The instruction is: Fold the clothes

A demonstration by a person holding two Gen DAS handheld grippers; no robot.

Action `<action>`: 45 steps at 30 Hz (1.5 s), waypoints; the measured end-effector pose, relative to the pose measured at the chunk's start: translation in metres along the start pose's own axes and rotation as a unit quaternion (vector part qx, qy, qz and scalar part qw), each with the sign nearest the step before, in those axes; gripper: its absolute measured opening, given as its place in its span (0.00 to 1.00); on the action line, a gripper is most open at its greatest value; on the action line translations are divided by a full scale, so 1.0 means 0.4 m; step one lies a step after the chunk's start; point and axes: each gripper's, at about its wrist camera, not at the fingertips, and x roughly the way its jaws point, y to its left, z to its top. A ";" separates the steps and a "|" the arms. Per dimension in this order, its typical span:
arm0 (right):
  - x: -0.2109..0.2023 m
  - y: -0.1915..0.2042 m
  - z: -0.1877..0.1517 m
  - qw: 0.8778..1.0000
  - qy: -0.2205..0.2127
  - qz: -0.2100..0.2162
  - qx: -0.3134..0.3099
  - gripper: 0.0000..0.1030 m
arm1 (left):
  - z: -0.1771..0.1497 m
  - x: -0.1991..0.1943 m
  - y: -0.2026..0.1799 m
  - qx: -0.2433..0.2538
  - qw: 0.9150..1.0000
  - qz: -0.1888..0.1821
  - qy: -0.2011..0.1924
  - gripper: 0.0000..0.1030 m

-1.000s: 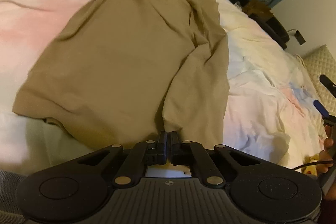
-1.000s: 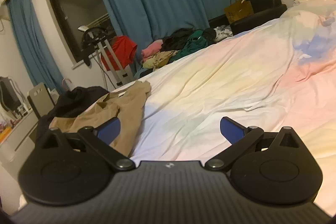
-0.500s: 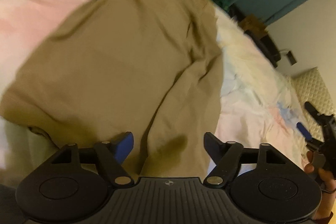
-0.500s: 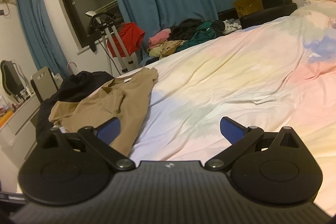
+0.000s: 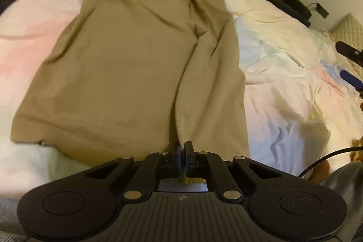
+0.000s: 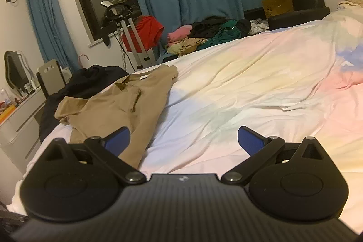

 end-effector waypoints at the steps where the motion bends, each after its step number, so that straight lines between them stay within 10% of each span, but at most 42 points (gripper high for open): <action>1: -0.003 0.002 -0.001 1.000 -0.002 0.003 -0.001 1.00 | 0.002 -0.011 -0.003 0.005 1.000 0.006 -0.010 0.25; 4: -0.011 0.010 -0.003 1.000 -0.010 0.017 -0.004 1.00 | 0.022 -0.062 -0.020 0.030 0.998 0.012 -0.058 0.56; 12: -0.004 0.042 -0.003 0.997 -0.028 0.067 -0.004 1.00 | 0.231 -0.128 -0.106 0.079 0.980 0.019 -0.179 0.76; 25: 0.376 0.241 0.135 0.986 0.037 0.164 -0.022 0.95 | 0.321 -0.037 0.116 0.011 0.969 0.052 -0.243 0.76; 30: 0.645 0.332 0.136 0.992 0.054 0.111 -0.040 0.94 | 0.363 -0.013 0.239 -0.042 0.964 0.064 -0.254 0.75; 35: 0.808 0.383 0.092 0.991 0.103 0.058 -0.067 0.63 | 0.383 0.024 0.270 -0.043 0.965 0.055 -0.254 0.75; 39: 0.827 0.437 0.070 0.985 0.117 0.065 -0.109 0.11 | 0.386 0.045 0.279 -0.047 0.966 0.037 -0.251 0.75; 45: 0.806 0.529 0.059 0.977 0.102 0.116 -0.148 0.10 | 0.386 0.051 0.302 -0.073 0.964 0.022 -0.253 0.75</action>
